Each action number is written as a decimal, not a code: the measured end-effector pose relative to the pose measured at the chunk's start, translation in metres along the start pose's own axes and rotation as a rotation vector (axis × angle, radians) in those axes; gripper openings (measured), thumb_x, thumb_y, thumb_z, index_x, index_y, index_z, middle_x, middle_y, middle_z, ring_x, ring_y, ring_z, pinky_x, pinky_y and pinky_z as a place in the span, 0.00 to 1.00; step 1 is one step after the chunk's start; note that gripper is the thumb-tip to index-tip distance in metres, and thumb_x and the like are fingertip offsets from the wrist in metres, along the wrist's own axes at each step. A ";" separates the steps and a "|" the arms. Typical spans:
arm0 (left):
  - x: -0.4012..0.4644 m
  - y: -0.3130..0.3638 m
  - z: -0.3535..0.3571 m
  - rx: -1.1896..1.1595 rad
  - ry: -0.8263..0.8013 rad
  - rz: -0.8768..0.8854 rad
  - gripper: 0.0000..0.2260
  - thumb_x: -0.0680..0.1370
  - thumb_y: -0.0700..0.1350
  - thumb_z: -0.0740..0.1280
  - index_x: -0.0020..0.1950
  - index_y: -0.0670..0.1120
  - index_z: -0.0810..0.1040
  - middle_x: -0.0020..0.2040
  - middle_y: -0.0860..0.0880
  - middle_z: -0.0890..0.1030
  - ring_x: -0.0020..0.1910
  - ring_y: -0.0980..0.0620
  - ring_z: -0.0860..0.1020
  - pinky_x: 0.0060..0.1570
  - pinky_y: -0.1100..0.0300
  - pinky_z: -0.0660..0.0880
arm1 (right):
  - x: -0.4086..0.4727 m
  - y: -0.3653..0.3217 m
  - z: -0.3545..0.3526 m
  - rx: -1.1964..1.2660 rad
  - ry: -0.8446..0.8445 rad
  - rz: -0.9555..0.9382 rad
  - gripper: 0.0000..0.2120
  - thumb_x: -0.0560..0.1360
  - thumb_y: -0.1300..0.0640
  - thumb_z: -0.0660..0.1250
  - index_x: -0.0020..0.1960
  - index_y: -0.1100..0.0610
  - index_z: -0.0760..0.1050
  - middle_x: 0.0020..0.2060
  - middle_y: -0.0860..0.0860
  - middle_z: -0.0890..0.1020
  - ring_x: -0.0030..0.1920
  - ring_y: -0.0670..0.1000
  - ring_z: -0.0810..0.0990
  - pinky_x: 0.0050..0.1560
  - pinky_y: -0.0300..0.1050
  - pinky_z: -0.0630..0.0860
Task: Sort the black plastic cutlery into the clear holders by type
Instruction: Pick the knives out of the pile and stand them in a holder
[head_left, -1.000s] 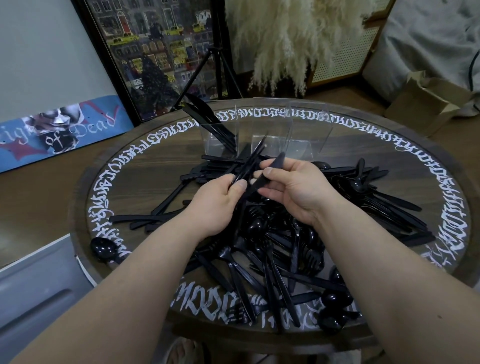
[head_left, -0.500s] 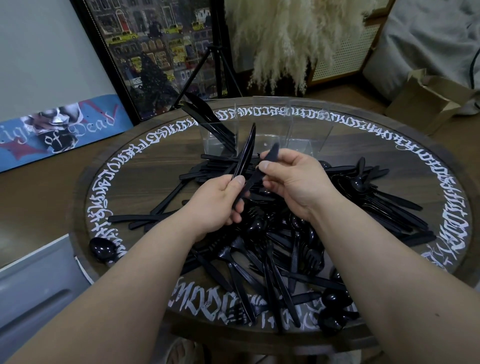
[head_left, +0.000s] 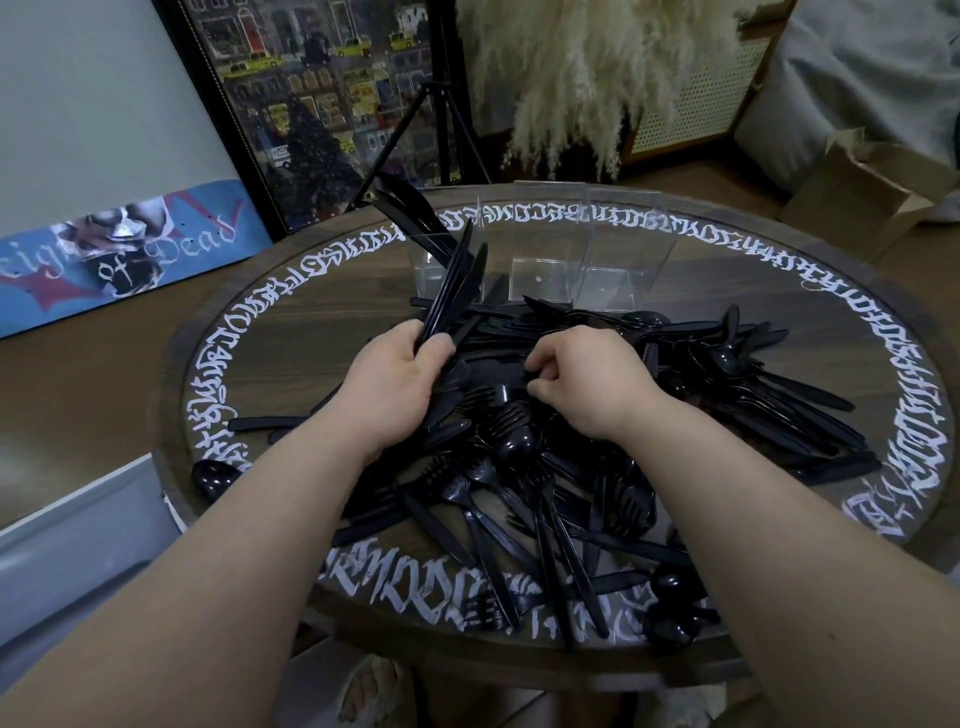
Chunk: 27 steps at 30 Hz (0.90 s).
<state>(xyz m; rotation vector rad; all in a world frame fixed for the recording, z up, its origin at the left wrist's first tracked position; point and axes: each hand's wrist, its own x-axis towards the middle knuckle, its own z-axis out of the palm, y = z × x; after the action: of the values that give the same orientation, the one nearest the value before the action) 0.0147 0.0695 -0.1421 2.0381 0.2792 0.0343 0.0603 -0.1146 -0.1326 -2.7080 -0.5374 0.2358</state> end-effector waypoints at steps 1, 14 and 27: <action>0.000 0.000 0.000 0.008 0.013 0.007 0.09 0.80 0.48 0.62 0.41 0.48 0.75 0.29 0.44 0.67 0.29 0.54 0.68 0.39 0.57 0.65 | 0.001 0.000 -0.001 -0.004 -0.001 0.003 0.10 0.74 0.55 0.67 0.55 0.51 0.80 0.48 0.49 0.83 0.53 0.54 0.79 0.55 0.46 0.75; -0.009 0.014 0.006 -0.227 -0.061 -0.068 0.12 0.82 0.48 0.57 0.40 0.47 0.67 0.30 0.51 0.68 0.25 0.57 0.64 0.24 0.68 0.63 | -0.002 -0.008 -0.034 0.793 0.204 0.203 0.05 0.75 0.64 0.66 0.42 0.55 0.75 0.35 0.49 0.78 0.33 0.47 0.76 0.36 0.41 0.73; -0.024 0.039 0.024 -0.163 -0.289 0.008 0.09 0.83 0.48 0.57 0.45 0.46 0.69 0.29 0.49 0.70 0.23 0.53 0.65 0.24 0.62 0.64 | -0.013 -0.022 -0.034 1.451 0.055 0.217 0.07 0.75 0.71 0.65 0.41 0.61 0.74 0.32 0.53 0.78 0.30 0.47 0.78 0.34 0.37 0.79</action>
<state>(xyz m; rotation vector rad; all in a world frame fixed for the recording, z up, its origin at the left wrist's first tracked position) 0.0017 0.0265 -0.1170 1.8534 0.0832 -0.2241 0.0492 -0.1118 -0.0918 -1.3282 0.0291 0.3962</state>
